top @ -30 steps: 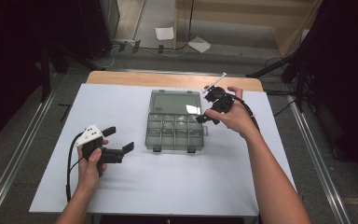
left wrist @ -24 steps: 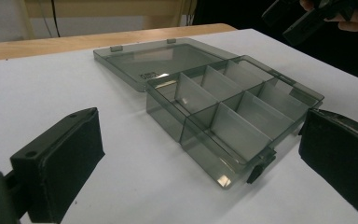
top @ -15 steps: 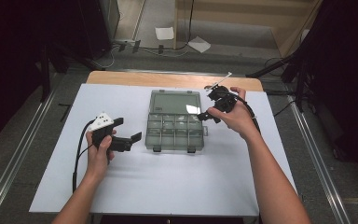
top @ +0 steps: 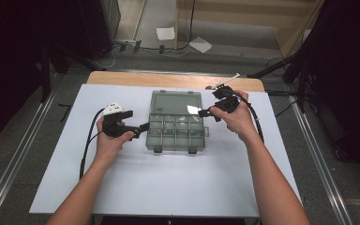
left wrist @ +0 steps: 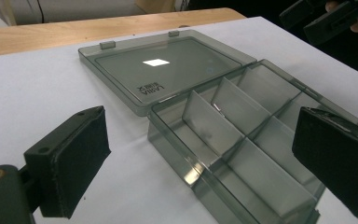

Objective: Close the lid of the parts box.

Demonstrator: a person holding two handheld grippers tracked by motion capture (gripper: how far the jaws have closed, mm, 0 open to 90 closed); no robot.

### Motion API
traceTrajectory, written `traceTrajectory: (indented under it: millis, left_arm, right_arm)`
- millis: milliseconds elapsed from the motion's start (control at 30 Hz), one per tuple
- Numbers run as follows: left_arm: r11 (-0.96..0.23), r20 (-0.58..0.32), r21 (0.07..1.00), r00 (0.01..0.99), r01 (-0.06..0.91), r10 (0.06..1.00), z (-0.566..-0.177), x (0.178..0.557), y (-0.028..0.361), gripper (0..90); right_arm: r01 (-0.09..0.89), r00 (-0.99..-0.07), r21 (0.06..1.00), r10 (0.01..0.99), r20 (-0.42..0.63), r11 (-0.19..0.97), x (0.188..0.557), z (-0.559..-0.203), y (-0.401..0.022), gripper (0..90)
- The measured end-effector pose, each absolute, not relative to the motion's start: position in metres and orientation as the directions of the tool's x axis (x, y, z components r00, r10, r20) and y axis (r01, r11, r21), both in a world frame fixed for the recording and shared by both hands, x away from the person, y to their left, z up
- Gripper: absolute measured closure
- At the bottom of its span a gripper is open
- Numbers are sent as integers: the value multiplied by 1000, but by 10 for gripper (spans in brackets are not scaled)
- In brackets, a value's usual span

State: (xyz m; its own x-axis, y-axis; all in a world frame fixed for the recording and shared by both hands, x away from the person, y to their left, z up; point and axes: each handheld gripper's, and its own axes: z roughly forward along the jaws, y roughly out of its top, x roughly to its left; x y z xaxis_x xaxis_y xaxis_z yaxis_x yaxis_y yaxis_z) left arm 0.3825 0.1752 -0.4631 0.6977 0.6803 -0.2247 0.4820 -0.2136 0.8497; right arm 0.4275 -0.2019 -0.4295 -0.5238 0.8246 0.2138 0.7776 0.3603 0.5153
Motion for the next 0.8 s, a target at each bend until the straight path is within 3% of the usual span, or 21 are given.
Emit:
traceTrajectory:
  millis: [267,500,800]
  left_arm:
    - [-202,-243,814,636,544,733,-464,406,167,135]
    - [-176,-282,788,600,590,748,-465,422,161,235]
    - [-160,-325,755,575,636,751,-470,444,152,334]
  right_arm:
    - [797,-472,542,834,285,266,432,-434,-202,142]
    - [800,-445,557,842,303,223,434,-442,-204,297]
    - [812,-406,554,861,308,185,438,-452,-204,373]
